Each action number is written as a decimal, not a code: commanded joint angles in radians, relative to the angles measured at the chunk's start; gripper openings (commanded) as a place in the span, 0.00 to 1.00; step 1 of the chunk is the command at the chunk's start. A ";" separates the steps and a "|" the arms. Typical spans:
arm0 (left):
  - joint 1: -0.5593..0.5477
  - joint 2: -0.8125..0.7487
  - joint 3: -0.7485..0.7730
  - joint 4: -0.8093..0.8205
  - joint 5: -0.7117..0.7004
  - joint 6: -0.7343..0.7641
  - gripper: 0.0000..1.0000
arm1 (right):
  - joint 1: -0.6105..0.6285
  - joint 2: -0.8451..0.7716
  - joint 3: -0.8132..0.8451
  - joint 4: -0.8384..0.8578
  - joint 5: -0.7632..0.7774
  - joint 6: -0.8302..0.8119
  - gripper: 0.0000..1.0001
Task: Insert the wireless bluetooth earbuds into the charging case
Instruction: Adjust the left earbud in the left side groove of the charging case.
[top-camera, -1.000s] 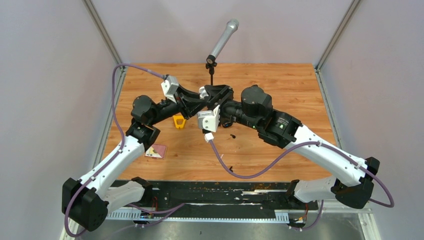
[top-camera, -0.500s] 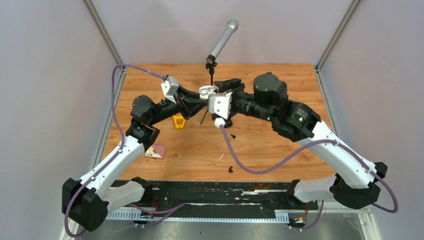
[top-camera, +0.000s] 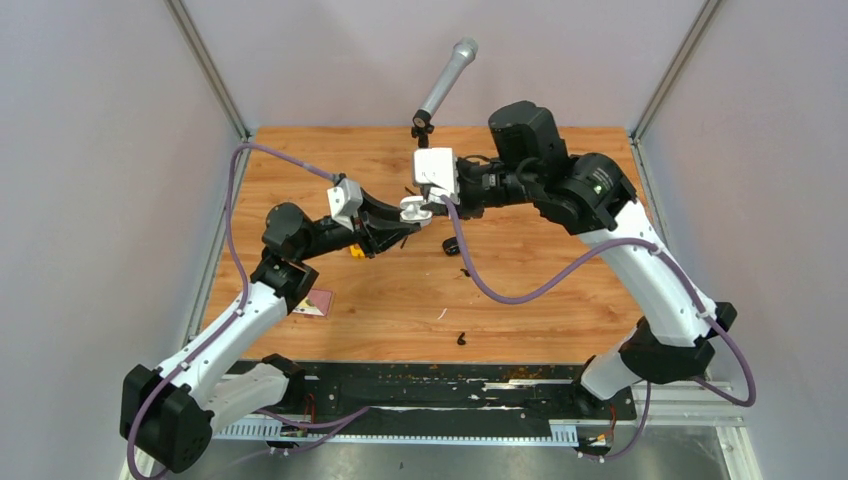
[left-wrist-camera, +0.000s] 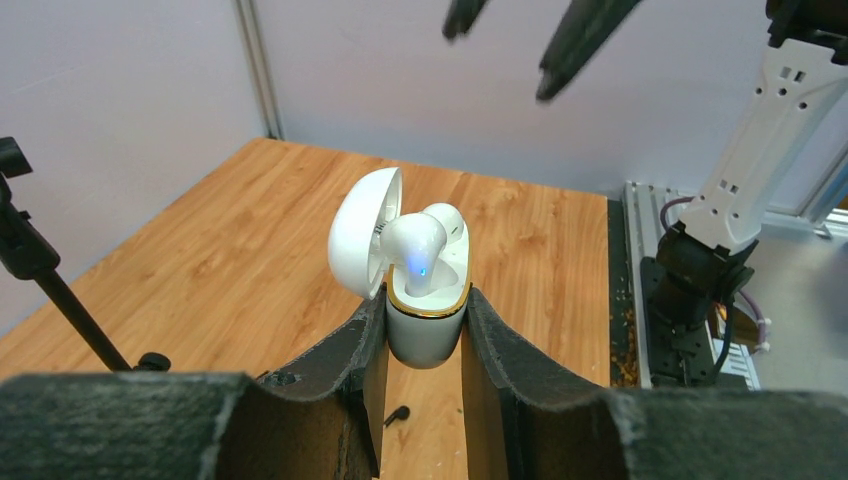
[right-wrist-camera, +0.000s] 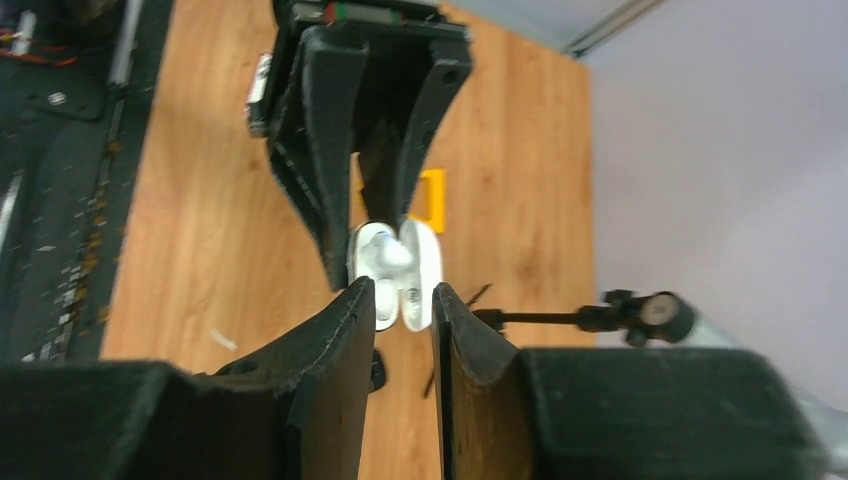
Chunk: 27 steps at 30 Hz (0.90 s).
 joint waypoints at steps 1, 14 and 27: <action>0.002 -0.032 -0.026 0.031 0.040 0.060 0.00 | -0.003 0.014 0.005 -0.136 -0.108 0.032 0.28; 0.002 -0.036 -0.031 0.031 0.073 0.091 0.00 | -0.003 0.060 -0.006 -0.140 -0.113 -0.018 0.32; 0.002 -0.024 -0.015 0.026 0.096 0.101 0.00 | 0.013 0.068 -0.063 -0.069 -0.039 -0.014 0.37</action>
